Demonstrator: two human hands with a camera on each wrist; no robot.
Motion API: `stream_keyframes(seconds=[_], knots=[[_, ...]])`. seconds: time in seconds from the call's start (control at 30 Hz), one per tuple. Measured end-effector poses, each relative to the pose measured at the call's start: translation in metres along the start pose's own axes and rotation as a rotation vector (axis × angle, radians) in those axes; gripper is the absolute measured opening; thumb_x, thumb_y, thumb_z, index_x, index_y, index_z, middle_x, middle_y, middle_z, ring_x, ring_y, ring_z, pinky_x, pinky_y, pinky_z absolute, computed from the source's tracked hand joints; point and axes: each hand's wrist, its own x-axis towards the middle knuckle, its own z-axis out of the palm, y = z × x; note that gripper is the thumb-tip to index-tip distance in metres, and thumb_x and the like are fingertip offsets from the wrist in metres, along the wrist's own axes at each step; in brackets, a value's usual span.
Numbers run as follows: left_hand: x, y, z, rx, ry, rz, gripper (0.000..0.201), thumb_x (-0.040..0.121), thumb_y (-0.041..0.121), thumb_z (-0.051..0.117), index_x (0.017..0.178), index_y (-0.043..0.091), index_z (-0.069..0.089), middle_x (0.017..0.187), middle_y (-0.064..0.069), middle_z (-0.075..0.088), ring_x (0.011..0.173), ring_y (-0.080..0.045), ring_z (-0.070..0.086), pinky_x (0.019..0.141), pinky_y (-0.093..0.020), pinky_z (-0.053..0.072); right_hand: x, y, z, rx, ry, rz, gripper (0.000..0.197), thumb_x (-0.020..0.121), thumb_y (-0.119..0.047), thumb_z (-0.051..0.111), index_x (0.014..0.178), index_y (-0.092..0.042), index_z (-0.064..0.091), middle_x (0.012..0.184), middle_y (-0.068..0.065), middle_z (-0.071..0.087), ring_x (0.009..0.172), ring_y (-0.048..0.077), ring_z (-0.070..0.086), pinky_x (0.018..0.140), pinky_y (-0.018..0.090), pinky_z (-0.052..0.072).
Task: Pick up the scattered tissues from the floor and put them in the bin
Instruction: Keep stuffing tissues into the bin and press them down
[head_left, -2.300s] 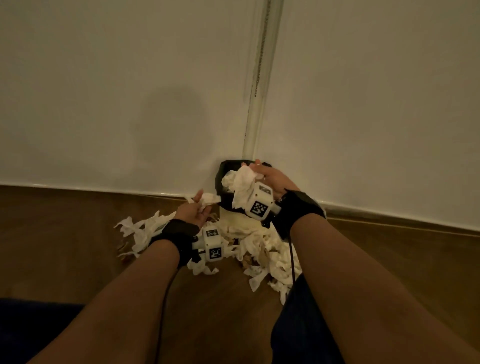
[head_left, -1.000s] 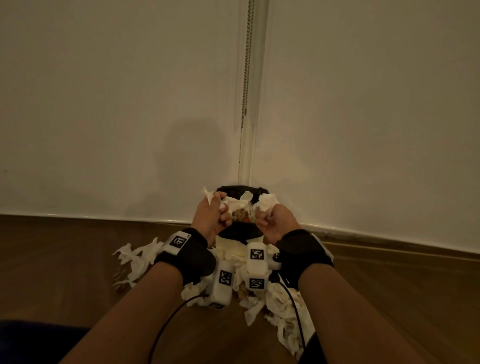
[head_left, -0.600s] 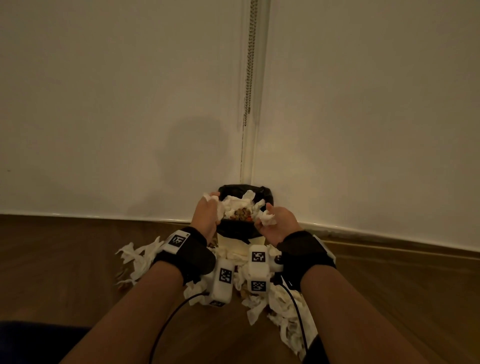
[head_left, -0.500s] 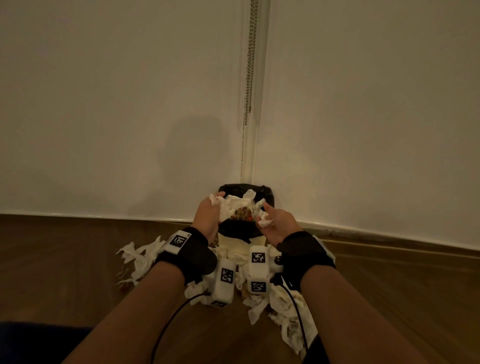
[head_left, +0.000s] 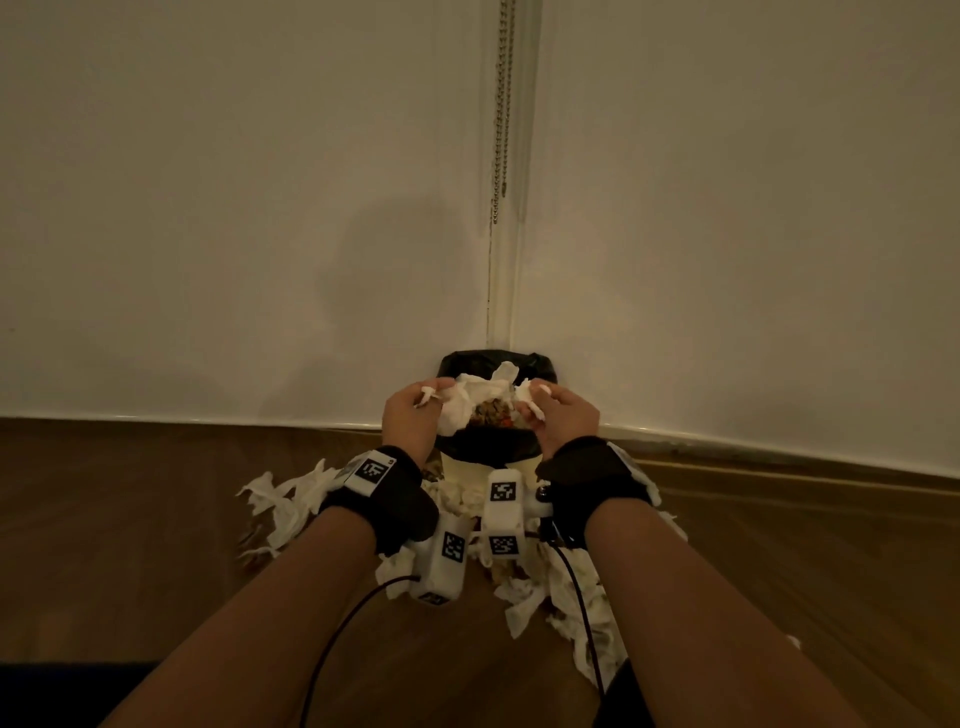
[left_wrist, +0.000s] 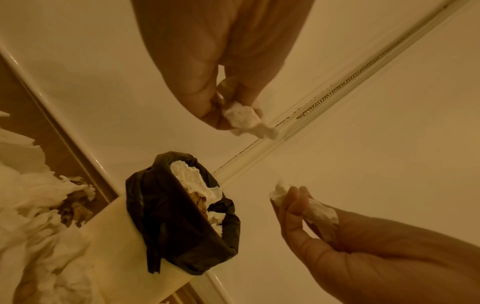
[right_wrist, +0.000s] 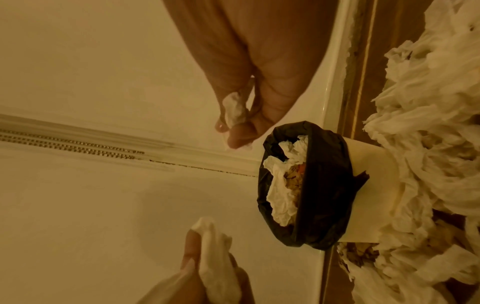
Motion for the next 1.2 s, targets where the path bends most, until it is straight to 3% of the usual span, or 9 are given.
stream_keyframes(seconds=[0.07, 0.17, 0.33, 0.47, 0.53, 0.63, 0.8, 0.97, 1.2], knots=[[0.01, 0.002, 0.005, -0.035, -0.003, -0.049, 0.029, 0.093, 0.003, 0.044, 0.114, 0.002, 0.064, 0.118, -0.02, 0.062, 0.112, -0.031, 0.056, 0.103, -0.044, 0.043, 0.008, 0.003, 0.003, -0.084, 0.031, -0.015, 0.026, 0.091, -0.005, 0.055, 0.114, 0.003, 0.064, 0.12, 0.023, 0.061, 0.112, 0.034, 0.058, 0.099, 0.045, 0.047], [0.027, 0.003, 0.014, -0.023, -0.012, -0.051, 0.02, 0.094, 0.01, 0.048, 0.098, 0.002, 0.066, 0.107, -0.018, 0.061, 0.103, -0.027, 0.057, 0.099, -0.044, 0.043, 0.016, 0.007, 0.007, -0.156, 0.007, -0.033, 0.024, 0.092, -0.001, 0.047, 0.109, 0.0, 0.064, 0.12, 0.025, 0.06, 0.106, 0.036, 0.06, 0.096, 0.048, 0.049], [0.058, -0.001, 0.031, 0.335, -0.062, 0.048, 0.022, 0.093, 0.005, 0.041, 0.093, 0.0, 0.062, 0.108, -0.025, 0.051, 0.112, -0.038, 0.051, 0.103, -0.041, 0.039, 0.029, 0.01, 0.016, -0.514, 0.072, -0.282, 0.03, 0.092, -0.004, 0.049, 0.111, -0.013, 0.07, 0.117, 0.011, 0.065, 0.105, 0.027, 0.061, 0.095, 0.036, 0.05], [0.073, -0.013, 0.049, 0.404, -0.139, 0.084, 0.035, 0.096, 0.014, 0.043, 0.125, -0.004, 0.048, 0.119, -0.005, 0.025, 0.108, -0.018, 0.044, 0.097, -0.017, 0.031, 0.037, 0.012, 0.012, -0.746, 0.05, -0.403, 0.027, 0.091, -0.006, 0.051, 0.106, -0.015, 0.071, 0.114, 0.009, 0.065, 0.104, 0.021, 0.06, 0.086, 0.02, 0.044], [0.078, -0.027, 0.055, 0.458, -0.211, 0.089, 0.038, 0.095, 0.016, 0.045, 0.128, -0.004, 0.041, 0.118, -0.005, 0.026, 0.111, -0.021, 0.046, 0.101, -0.024, 0.035, 0.041, 0.016, 0.011, -0.838, 0.02, -0.423, 0.026, 0.092, -0.006, 0.05, 0.105, -0.013, 0.071, 0.116, 0.008, 0.063, 0.105, 0.02, 0.059, 0.087, 0.021, 0.043], [0.083, -0.051, 0.058, 0.858, -0.353, 0.167, 0.036, 0.097, 0.025, 0.039, 0.127, 0.004, 0.043, 0.127, -0.008, 0.028, 0.113, -0.031, 0.047, 0.1, -0.039, 0.04, 0.052, 0.026, 0.013, -1.018, -0.05, -0.423, 0.029, 0.094, -0.007, 0.045, 0.109, -0.01, 0.07, 0.121, 0.011, 0.06, 0.105, 0.024, 0.059, 0.09, 0.025, 0.045], [0.088, -0.081, 0.051, 1.177, -0.426, 0.343, 0.038, 0.1, 0.033, 0.028, 0.126, 0.016, 0.049, 0.137, -0.009, 0.029, 0.121, -0.023, 0.041, 0.102, -0.036, 0.032, 0.067, 0.054, 0.025, -1.389, -0.18, -0.396, 0.033, 0.1, -0.018, 0.035, 0.116, -0.004, 0.06, 0.142, 0.02, 0.033, 0.108, 0.029, 0.056, 0.094, 0.035, 0.045], [0.1, -0.094, 0.04, 1.331, -0.467, 0.356, 0.047, 0.101, 0.03, 0.02, 0.142, 0.011, 0.031, 0.146, -0.011, 0.03, 0.132, -0.025, 0.031, 0.107, -0.039, 0.024, 0.075, 0.073, 0.032, -1.58, -0.192, -0.414, 0.041, 0.098, -0.025, 0.03, 0.128, -0.004, 0.048, 0.148, 0.021, 0.022, 0.12, 0.034, 0.045, 0.098, 0.042, 0.04], [0.108, -0.091, 0.036, 1.484, -0.586, 0.353, 0.047, 0.097, 0.028, 0.021, 0.142, 0.025, 0.03, 0.13, 0.0, 0.053, 0.127, -0.022, 0.039, 0.107, -0.06, 0.006, 0.085, 0.073, 0.037, -1.917, -0.424, -0.303, 0.048, 0.099, -0.027, 0.016, 0.143, -0.019, 0.033, 0.144, 0.006, 0.044, 0.134, 0.029, 0.036, 0.11, 0.061, 0.01]])
